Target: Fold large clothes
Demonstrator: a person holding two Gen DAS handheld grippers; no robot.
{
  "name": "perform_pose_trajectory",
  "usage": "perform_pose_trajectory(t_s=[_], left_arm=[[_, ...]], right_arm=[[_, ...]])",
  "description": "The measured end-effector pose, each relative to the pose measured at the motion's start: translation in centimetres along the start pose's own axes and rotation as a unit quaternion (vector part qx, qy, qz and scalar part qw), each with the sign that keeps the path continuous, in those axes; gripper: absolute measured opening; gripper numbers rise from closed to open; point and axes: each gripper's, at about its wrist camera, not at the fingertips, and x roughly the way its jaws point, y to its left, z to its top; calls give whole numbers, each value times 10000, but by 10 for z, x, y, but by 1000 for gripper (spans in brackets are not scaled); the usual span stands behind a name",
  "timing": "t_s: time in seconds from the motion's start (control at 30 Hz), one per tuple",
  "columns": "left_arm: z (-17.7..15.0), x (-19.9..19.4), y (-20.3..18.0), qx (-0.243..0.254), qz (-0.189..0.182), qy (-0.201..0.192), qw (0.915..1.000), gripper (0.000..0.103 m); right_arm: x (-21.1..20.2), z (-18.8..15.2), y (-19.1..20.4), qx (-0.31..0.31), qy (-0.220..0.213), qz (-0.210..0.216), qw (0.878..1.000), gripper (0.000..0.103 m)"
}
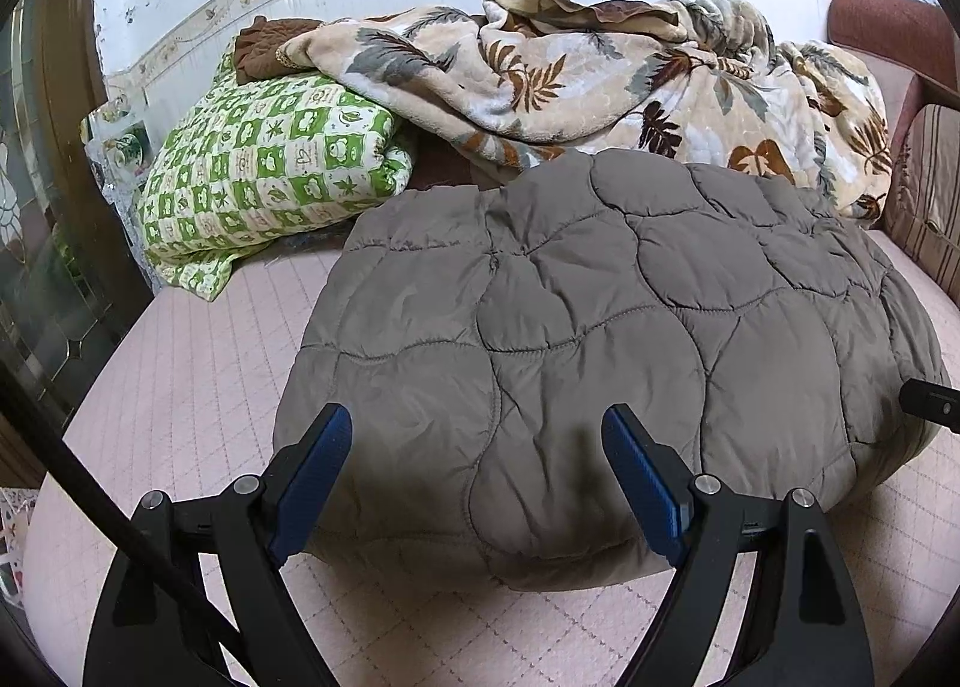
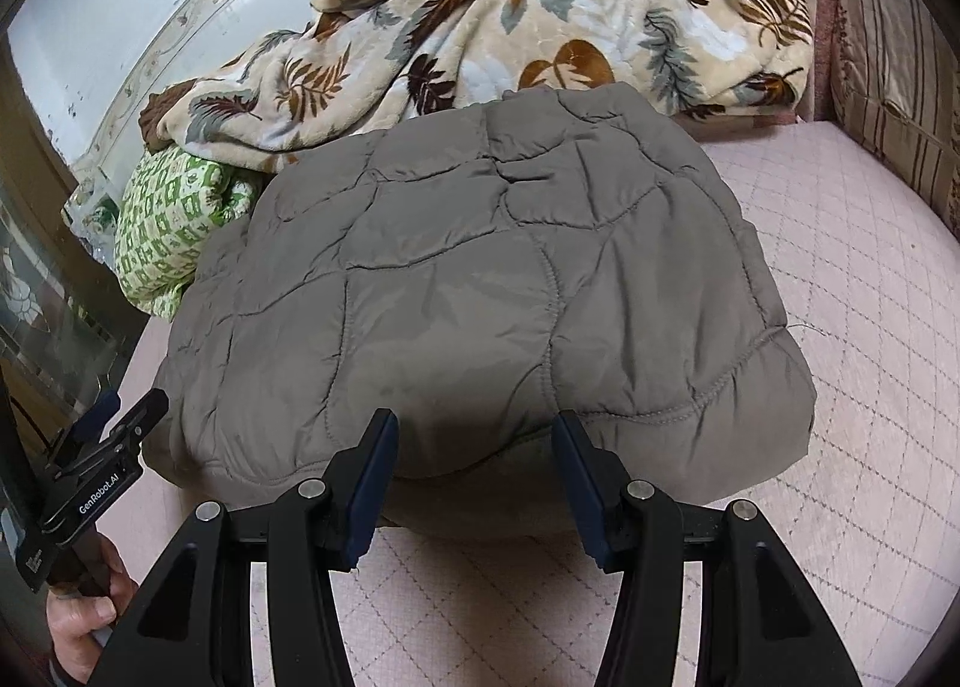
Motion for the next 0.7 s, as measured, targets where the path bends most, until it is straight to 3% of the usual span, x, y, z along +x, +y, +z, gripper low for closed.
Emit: perform_pose_trajectory(t_s=[0.33,0.47,0.57,0.63,0.7], left_arm=[[-4,3,8,-29,-63,199,9998,85],[-4,9,29,-453,-424,617,9962,85],[-5,17,67,-1245,-726,960,9849,85],[-11,24,104,-1953,-936,1178,9691,85],[-26,35,143,-2730,-1198,1473,9431,85]], right_arm=[[-8,3,-15,249,6,-34,9997,61],[-17,4,-31,532,-16,-80,9986,63],[-30,4,-54,951,-133,-158,9953,71],[-38,2,-76,1412,-187,-179,9896,73],[-44,0,-98,1792,-234,-270,9832,75]])
